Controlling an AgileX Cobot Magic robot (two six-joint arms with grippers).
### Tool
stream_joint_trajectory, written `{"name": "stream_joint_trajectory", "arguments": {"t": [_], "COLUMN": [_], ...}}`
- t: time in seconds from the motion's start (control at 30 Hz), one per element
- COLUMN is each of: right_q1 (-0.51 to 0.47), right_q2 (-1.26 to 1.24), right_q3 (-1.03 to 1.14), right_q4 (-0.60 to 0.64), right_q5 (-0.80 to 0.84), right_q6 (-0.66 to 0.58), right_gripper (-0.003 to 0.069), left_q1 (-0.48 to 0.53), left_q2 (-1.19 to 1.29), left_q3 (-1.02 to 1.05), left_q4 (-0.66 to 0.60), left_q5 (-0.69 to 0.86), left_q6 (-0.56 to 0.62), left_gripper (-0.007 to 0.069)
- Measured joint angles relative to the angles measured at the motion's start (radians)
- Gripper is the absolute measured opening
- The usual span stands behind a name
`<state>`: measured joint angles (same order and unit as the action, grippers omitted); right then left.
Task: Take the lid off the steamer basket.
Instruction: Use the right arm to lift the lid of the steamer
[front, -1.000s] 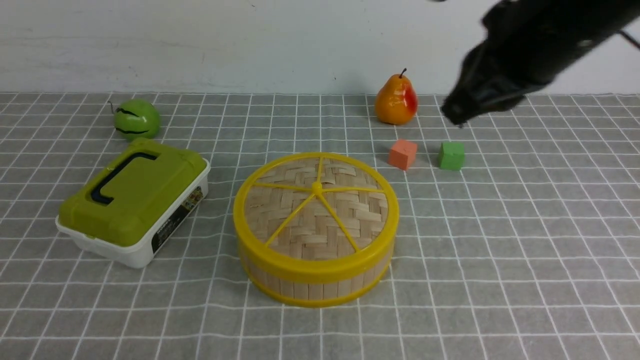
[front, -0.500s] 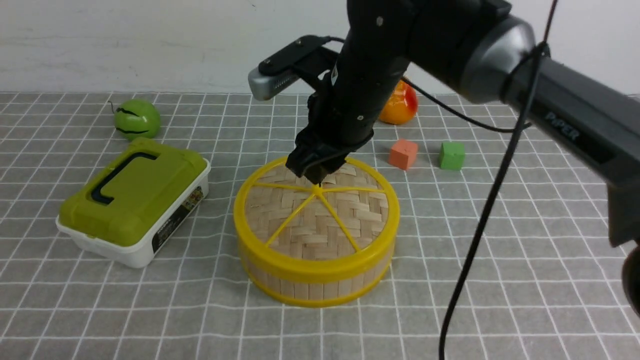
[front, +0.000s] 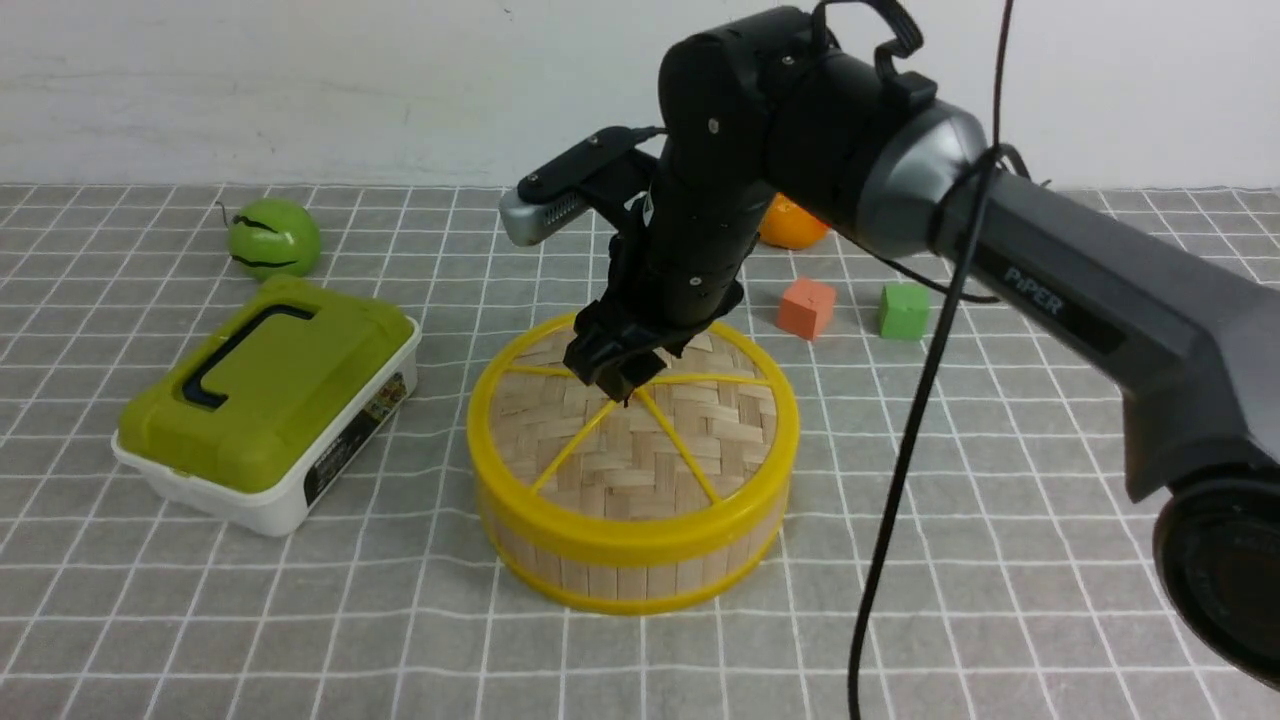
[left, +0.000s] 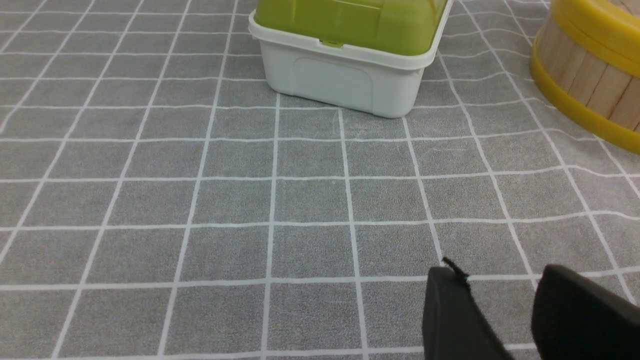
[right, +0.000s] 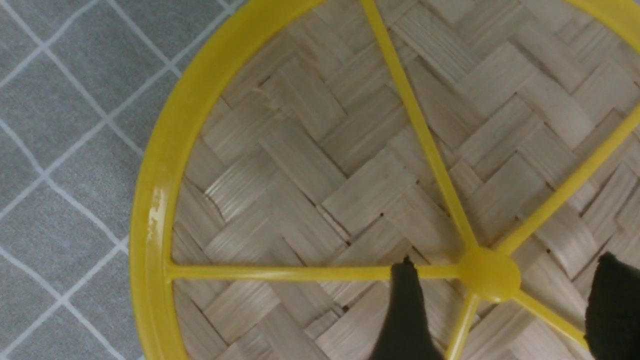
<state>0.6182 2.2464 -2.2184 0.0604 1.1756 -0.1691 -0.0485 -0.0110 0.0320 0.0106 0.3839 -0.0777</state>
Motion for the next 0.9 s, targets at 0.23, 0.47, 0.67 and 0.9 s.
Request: {"name": "stream_joint_trajectory", "arguments": {"t": [0.23,0.47,0.67,0.9], "right_q1": [0.0,0.0,-0.001,0.0], "right_q2": [0.03,0.03,0.027,-0.069], "right_q3": [0.0,-0.002,-0.006,-0.006], "right_q4": [0.013,0.017,0.018,0.022], "right_q5": [-0.027,-0.04,-0.039,-0.022], "right_q6": [0.0,0.0,0.0,0.0], "right_gripper": [0.0304,0.0141,0.008,0.008], "left_q1": [0.0,0.0,0.0,0.0], "left_q2": [0.0,0.0,0.0,0.0], "left_q3": [0.0,0.0,0.0,0.0], "left_q4": [0.0,0.0,0.0,0.0], "left_q5": [0.0,0.0,0.0,0.0], "left_q6": [0.0,0.0,0.0,0.0], "left_gripper": [0.0239,0.0239,0.0239,0.0239]}}
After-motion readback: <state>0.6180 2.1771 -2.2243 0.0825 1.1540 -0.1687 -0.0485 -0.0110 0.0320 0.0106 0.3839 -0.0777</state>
